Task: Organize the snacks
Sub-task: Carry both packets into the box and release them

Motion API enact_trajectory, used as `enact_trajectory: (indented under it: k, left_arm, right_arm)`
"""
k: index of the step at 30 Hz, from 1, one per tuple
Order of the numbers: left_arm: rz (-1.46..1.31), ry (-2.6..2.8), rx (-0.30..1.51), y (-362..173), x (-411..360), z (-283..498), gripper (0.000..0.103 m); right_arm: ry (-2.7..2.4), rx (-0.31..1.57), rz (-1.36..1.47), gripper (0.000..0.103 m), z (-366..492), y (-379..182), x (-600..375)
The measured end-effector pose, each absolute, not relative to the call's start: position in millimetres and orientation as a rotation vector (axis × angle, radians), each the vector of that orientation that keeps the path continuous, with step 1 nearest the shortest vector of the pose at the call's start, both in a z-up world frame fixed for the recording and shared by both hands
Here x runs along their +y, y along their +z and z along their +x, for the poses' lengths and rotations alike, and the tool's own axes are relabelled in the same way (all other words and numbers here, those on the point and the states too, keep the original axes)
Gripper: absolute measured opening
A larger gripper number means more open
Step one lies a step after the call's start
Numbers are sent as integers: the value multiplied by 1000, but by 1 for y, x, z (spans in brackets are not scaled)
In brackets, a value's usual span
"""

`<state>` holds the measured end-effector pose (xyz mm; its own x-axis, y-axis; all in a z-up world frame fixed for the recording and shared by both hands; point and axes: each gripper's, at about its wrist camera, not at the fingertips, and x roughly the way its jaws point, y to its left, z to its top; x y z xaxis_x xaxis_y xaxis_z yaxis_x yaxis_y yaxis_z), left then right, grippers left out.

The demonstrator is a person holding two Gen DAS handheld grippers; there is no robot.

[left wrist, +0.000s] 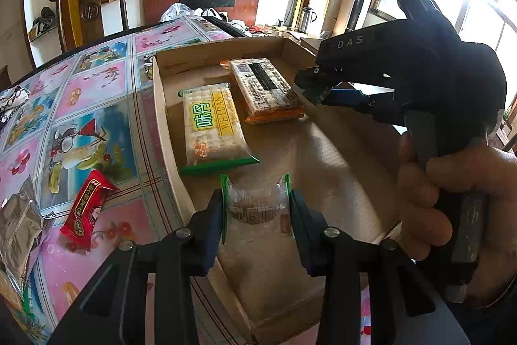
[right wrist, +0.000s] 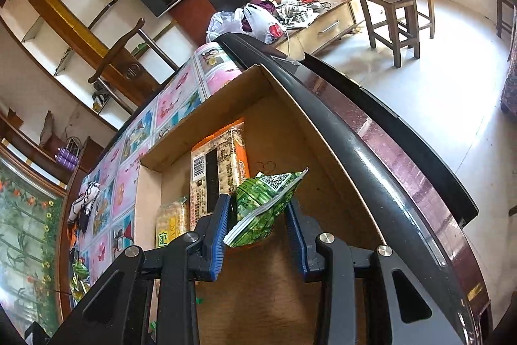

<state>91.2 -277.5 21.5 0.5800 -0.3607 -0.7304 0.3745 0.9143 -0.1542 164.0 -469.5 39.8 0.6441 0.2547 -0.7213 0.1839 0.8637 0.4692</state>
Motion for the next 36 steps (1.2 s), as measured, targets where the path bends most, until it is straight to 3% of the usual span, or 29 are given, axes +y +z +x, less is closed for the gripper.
enact_trajectory:
  k: [11, 16, 36]
  left_arm:
    - [12, -436, 850, 22, -277, 92, 42]
    - [-1, -436, 833, 24, -275, 92, 48]
    - [-38, -367, 745, 45, -253, 83, 56]
  right_arm:
    - [32, 888, 540, 39, 163, 42, -468]
    - [24, 867, 524, 43, 160, 47, -464]
    - [151, 645, 386, 53, 140, 91, -428]
